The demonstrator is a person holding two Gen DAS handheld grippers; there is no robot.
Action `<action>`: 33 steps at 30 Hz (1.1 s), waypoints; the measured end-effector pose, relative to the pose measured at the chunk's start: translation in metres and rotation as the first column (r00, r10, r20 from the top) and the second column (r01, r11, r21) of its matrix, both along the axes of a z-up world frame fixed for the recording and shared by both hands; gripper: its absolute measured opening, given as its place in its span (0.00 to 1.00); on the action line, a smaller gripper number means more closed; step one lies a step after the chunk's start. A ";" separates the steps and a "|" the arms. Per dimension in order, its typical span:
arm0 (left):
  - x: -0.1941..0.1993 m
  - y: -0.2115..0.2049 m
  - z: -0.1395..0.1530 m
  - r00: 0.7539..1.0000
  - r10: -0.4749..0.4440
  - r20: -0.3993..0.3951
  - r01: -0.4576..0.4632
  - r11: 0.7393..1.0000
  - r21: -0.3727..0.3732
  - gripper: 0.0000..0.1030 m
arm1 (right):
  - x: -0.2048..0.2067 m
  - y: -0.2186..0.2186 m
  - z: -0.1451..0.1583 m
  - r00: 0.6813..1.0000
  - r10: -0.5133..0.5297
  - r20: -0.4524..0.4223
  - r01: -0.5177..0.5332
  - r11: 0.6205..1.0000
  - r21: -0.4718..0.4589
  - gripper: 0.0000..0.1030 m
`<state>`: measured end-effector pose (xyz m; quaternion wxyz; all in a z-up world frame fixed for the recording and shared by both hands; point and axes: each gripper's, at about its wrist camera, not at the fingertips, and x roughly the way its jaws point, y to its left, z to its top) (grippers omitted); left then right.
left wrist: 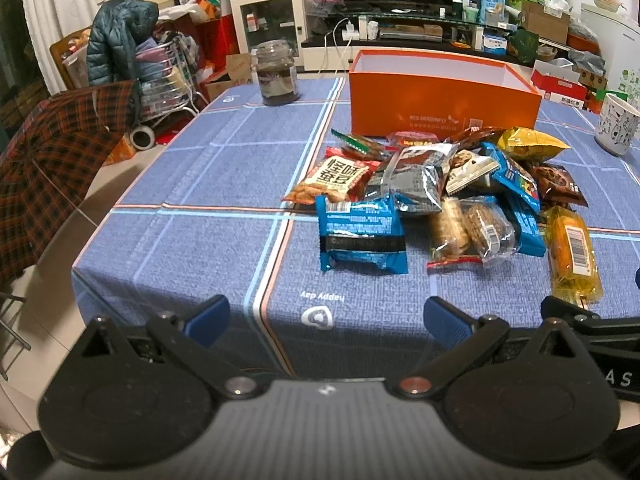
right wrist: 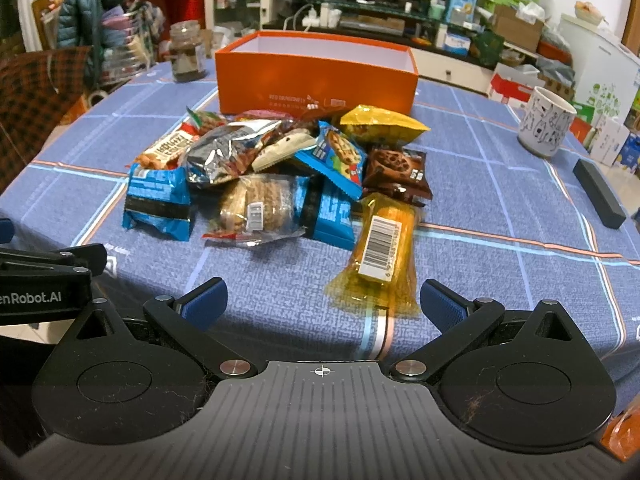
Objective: Organize snacks
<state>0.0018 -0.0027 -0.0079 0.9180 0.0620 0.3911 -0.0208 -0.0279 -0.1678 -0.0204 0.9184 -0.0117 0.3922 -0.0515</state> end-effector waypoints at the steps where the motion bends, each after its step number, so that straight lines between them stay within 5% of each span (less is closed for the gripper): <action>1: 0.000 0.000 0.000 1.000 0.000 -0.001 0.000 1.000 0.000 0.99 | 0.000 0.000 0.000 1.000 0.000 -0.002 0.000 1.000 -0.001 0.93; 22: -0.003 0.003 -0.001 1.000 -0.008 0.001 0.008 1.000 -0.005 0.99 | 0.000 -0.002 0.001 1.000 0.008 -0.022 -0.008 1.000 -0.005 0.93; 26: -0.005 0.025 0.014 0.996 -0.002 0.087 0.007 0.999 -0.048 0.99 | -0.019 -0.026 0.027 0.993 -0.016 0.114 0.014 1.000 0.017 0.93; 30: 0.006 0.051 0.027 0.980 0.011 0.200 0.003 0.998 -0.068 1.00 | -0.054 -0.077 0.066 0.914 -0.123 0.387 0.065 0.985 0.160 0.94; 33: 0.032 0.060 0.030 0.975 0.010 0.224 0.003 0.998 -0.058 0.99 | -0.040 -0.107 0.066 0.923 -0.182 0.338 0.125 0.975 0.185 0.94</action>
